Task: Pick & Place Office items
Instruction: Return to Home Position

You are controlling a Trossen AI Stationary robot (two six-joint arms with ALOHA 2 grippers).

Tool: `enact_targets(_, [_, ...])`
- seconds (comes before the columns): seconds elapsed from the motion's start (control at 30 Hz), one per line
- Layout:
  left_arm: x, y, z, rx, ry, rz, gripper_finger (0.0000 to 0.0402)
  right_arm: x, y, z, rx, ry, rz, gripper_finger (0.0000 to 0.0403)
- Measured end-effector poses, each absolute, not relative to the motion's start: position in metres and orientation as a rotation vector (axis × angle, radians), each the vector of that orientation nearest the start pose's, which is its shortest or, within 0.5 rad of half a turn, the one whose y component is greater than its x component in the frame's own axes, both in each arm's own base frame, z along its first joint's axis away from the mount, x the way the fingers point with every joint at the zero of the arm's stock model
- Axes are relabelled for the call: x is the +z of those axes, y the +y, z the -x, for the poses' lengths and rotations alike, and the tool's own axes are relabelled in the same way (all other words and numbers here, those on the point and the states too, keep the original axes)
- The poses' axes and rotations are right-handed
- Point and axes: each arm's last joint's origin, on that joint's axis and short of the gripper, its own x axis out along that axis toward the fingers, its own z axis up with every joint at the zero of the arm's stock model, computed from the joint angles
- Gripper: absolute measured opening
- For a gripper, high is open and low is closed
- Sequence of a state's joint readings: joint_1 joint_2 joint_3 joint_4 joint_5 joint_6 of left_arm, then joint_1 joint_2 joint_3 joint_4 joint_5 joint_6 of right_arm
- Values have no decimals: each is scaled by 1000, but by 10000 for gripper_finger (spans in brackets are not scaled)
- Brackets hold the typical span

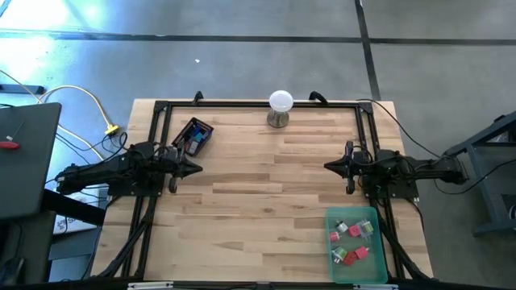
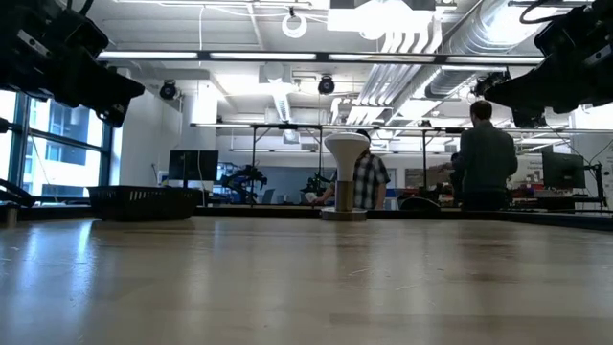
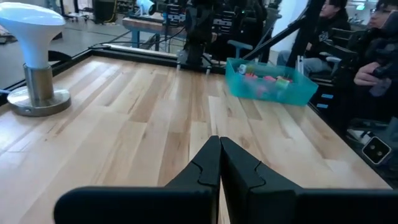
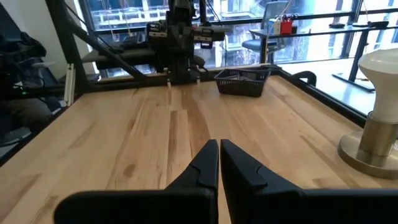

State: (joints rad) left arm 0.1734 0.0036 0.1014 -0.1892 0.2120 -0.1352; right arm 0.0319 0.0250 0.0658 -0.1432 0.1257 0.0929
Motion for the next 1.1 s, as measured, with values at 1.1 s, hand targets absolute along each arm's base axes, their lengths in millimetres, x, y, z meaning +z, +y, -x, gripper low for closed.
enact_targets(1.1, [178,8,-90,-82,87,145,0,170,-1,-95,-101,100,-94,4])
